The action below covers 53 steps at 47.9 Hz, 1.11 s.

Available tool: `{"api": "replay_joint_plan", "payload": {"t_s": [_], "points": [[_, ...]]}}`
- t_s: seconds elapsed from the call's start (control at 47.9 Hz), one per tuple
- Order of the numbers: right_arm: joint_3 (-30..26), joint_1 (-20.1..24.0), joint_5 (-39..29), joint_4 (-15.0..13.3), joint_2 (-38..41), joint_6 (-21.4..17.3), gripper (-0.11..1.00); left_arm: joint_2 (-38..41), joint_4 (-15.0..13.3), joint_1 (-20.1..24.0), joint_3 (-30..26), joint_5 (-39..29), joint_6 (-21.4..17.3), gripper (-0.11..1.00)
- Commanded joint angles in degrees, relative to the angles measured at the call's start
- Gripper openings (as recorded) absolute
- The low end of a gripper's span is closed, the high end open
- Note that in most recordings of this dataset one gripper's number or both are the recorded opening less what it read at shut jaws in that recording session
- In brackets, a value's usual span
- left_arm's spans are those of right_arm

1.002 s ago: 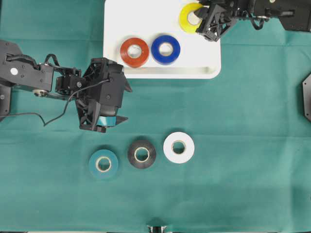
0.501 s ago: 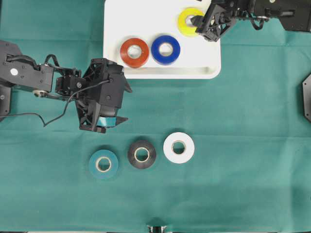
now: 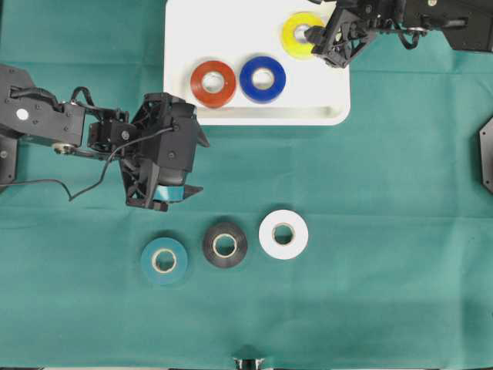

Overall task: Put the tape alternately from left to right into the white case.
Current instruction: 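Release the yellow roll in the tray and withdraw the right gripper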

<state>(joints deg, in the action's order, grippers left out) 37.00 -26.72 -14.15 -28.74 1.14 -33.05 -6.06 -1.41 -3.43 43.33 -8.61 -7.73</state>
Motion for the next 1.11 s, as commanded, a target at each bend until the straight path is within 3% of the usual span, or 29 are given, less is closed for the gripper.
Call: {"api": "replay_joint_plan", "payload": {"t_s": [0.0, 1.085], "points": [[-0.35, 0.88, 0.44, -0.09, -1.14, 0.00, 0.83, -0.62, 0.00, -0.26, -0.88, 0.35, 0.09, 0.93], [10.90, 21.88, 5.63, -0.18, -13.97, -0.26, 0.83, -0.62, -0.09, -0.62, -0.97, 0.35, 0.09, 0.93]]}}
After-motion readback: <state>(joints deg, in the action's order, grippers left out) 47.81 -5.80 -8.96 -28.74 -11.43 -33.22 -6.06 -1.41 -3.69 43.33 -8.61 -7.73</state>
